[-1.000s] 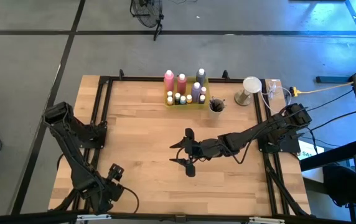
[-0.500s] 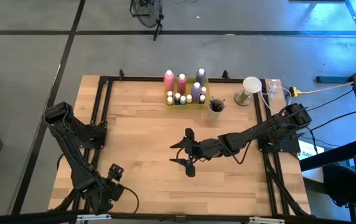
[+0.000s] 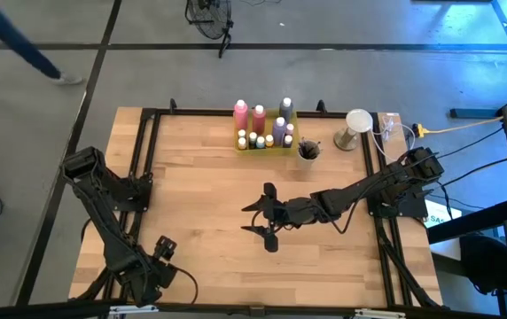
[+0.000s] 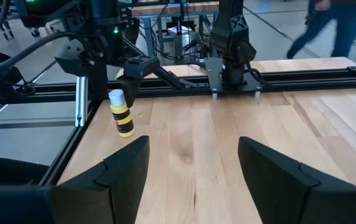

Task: Pick & Place Paint Supplies
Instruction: Put the small yellow paint bottle into the yellow bin

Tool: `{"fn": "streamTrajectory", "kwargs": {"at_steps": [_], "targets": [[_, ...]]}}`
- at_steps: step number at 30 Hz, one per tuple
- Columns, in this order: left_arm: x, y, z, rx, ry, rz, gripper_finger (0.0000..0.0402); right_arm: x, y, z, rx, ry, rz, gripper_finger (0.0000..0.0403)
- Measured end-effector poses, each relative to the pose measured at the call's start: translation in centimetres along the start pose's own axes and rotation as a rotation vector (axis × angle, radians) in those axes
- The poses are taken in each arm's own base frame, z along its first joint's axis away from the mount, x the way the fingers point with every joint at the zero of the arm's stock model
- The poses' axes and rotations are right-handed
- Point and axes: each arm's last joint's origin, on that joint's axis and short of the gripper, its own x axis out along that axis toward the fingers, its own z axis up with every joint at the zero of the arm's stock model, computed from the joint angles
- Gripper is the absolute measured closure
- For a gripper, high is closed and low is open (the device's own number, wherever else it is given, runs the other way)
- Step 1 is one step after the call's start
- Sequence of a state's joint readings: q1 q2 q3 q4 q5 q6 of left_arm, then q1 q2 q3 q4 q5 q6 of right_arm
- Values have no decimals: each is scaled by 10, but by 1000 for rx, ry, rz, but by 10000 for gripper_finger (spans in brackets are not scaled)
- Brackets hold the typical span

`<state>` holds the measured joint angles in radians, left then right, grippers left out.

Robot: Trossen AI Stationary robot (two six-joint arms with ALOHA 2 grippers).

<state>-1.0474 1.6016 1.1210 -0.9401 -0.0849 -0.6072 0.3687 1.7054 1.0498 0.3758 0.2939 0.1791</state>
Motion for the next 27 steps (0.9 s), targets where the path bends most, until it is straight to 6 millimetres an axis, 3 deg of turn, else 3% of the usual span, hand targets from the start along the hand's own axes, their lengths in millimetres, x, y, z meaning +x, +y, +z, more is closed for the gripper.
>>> {"fn": "streamTrajectory", "kwargs": {"at_steps": [27], "targets": [[1,0,1,18,-21,17,89,0,0,0,19,-2,1,153]]}}
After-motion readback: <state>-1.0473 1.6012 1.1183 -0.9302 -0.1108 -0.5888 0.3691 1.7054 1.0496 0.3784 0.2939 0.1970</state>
